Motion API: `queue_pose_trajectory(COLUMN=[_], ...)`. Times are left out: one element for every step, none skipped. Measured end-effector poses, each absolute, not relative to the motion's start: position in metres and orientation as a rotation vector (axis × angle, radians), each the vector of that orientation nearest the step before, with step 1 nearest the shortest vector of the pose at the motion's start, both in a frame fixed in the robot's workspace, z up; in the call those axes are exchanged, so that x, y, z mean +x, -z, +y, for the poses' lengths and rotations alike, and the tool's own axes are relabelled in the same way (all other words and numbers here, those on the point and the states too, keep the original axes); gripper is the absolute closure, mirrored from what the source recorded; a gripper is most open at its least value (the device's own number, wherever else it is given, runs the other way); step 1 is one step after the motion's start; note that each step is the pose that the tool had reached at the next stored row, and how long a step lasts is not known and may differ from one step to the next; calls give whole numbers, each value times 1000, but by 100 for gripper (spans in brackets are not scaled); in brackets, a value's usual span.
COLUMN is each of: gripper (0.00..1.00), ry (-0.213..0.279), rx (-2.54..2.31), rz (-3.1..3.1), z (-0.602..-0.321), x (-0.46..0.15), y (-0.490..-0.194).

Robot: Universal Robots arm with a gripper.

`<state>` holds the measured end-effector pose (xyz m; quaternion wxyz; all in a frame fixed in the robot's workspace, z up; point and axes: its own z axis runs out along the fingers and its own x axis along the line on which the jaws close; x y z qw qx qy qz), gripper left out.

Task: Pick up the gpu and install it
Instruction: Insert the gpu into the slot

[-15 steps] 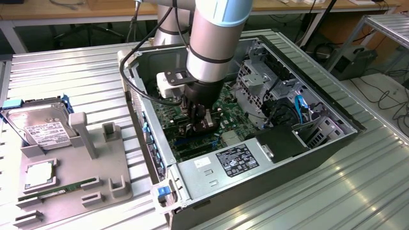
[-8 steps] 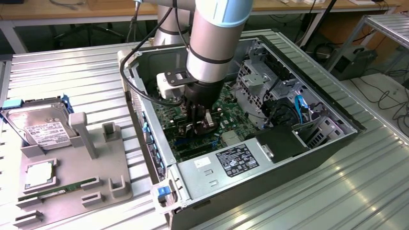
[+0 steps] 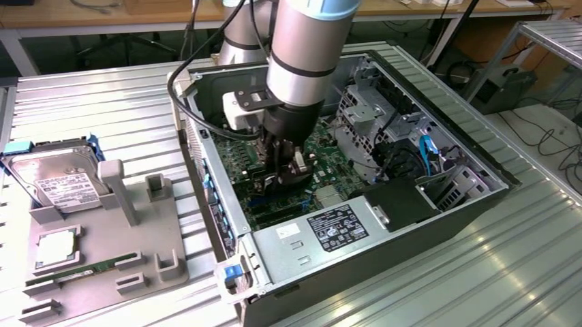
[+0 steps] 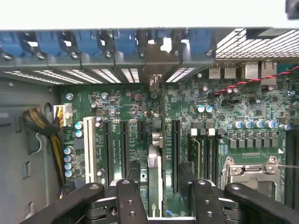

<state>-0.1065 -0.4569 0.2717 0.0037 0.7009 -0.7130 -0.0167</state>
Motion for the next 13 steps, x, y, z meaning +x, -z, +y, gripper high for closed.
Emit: queue_pose_trajectory(gripper=[54,54,54,54,54,54,54,54,54,54,54,54,55], ry=[52,53,53,53,53,54,54,54,54,54,54,55,57], rx=[2197,2197,2197,2197,2197,2197,2198,2198,2198,2198,2198,2198,2199], rz=[-2235,-2235,-2235,-2235,-2235,-2235,-2235,-2235,-2235,-2235,-2235,-2236,-2236], z=[-457,-457,-457,-457,-457,-457,-457,-457,-457,-457,-457,-457,-457], x=[-106,-107,-107,-107,-107,-107,-107,-107,-107,-106,-107,-106,-105], y=[-274,-276,-278,-280,-283,-286,-288,-291,-293,-295,-296,-297,-297])
